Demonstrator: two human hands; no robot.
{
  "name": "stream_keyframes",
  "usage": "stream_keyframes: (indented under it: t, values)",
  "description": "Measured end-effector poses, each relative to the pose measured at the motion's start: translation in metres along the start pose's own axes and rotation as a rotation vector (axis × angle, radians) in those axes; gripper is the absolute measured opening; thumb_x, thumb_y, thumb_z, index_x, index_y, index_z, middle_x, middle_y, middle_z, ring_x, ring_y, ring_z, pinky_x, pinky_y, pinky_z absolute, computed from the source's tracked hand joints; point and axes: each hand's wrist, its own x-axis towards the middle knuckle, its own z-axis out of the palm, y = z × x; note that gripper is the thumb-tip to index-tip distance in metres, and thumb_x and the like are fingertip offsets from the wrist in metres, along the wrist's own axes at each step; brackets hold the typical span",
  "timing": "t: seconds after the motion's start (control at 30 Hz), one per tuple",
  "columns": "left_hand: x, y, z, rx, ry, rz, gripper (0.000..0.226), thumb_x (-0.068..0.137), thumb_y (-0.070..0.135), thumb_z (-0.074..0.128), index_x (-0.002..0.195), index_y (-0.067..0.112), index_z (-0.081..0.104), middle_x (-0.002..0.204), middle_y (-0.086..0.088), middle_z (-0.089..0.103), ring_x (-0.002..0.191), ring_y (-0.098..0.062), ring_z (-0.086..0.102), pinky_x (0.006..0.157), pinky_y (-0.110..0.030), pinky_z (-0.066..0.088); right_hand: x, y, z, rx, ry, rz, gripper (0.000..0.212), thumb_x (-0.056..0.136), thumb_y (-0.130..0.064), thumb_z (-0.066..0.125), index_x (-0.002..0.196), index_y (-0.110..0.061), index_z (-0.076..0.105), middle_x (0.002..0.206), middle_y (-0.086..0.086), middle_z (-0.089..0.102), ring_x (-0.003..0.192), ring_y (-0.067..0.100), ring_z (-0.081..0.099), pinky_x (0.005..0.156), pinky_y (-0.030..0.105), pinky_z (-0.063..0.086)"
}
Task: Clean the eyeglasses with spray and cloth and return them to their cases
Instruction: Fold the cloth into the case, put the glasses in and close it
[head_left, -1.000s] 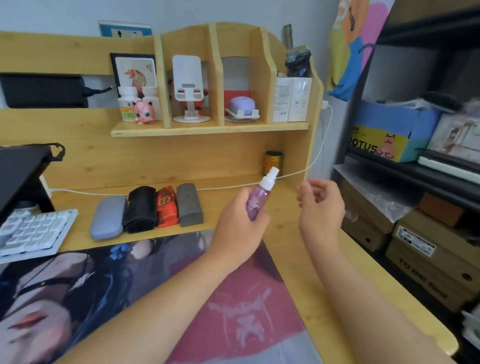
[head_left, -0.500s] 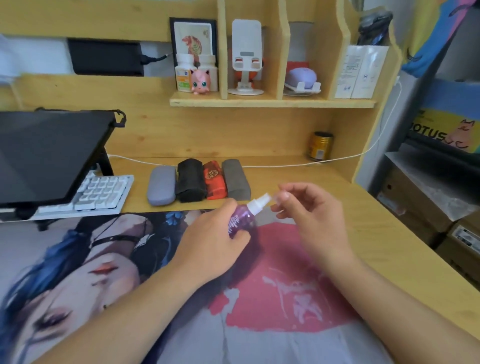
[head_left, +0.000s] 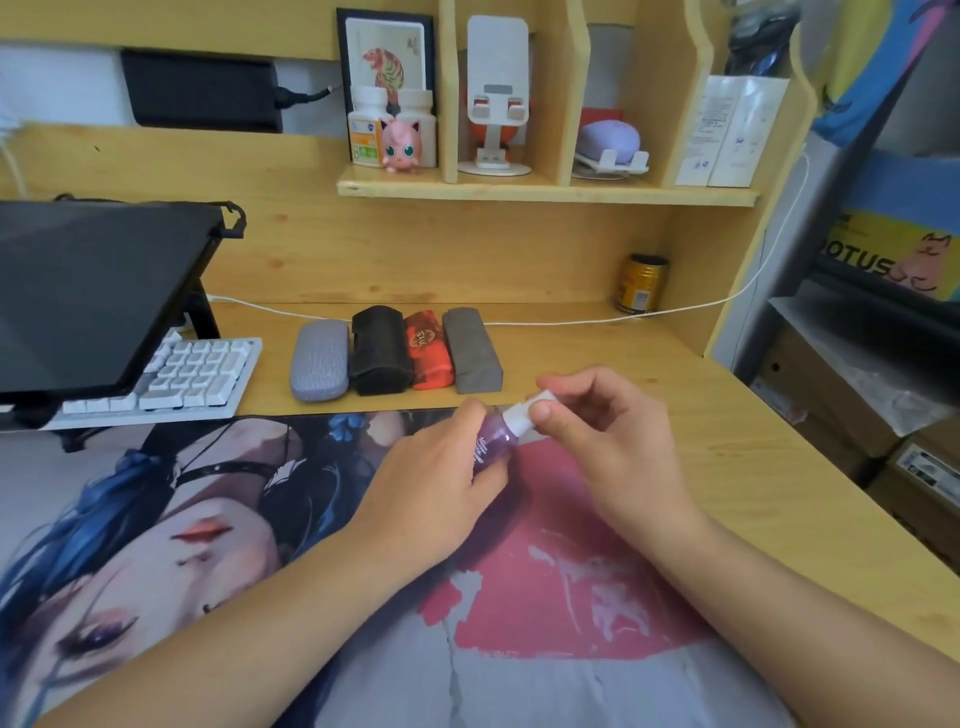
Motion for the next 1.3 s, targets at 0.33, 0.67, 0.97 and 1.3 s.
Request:
stream_keyframes:
  t: [0.33,0.67,0.97,1.3]
  values:
    - [0.003,0.004,0.012,-0.469,-0.108,0.091,0.059,0.096,0.009,0.058,0.123,0.048,0.023,0.119,0.024,0.052,0.115,0.006,0.055,0.089,-0.009,0.043,-0.006,0.002,0.008,-0.228,-0.163,0.016,0.016,0.091,-0.014,0.073,0.104,-0.023,0.070,0.099,-0.008,0.073,0.095,0.008,0.070,0.083,0.024,0.053]
    - [0.044,-0.064,-0.013,-0.438,0.309,-0.112,0.049,0.091,0.001,0.061,0.127,0.031,0.049,0.114,0.007,0.049,0.094,-0.007,0.057,0.075,-0.021,0.049,0.122,-0.076,0.024,-0.507,0.151,-0.230,0.021,0.093,-0.029,0.067,0.113,-0.023,0.063,0.096,-0.014,0.069,0.091,0.005,0.065,0.079,0.029,0.052]
    - [0.044,-0.075,-0.020,-0.500,0.351,-0.273,0.044,0.092,-0.006,0.055,0.118,0.029,0.055,0.105,0.007,0.053,0.083,0.000,0.054,0.067,-0.007,0.044,0.268,-0.075,0.050,-1.081,0.307,-0.133,0.016,0.099,-0.024,0.057,0.105,-0.010,0.059,0.092,0.008,0.067,0.087,0.030,0.065,0.067,0.036,0.048]
    - [0.046,-0.078,-0.016,-0.480,0.325,-0.277,0.046,0.091,-0.003,0.059,0.118,0.034,0.051,0.107,0.007,0.052,0.083,0.000,0.054,0.065,-0.010,0.042,0.251,-0.092,0.055,-1.359,0.381,-0.132,0.030,0.100,-0.019,0.057,0.126,-0.011,0.046,0.109,0.009,0.069,0.098,0.032,0.065,0.056,0.031,0.028]
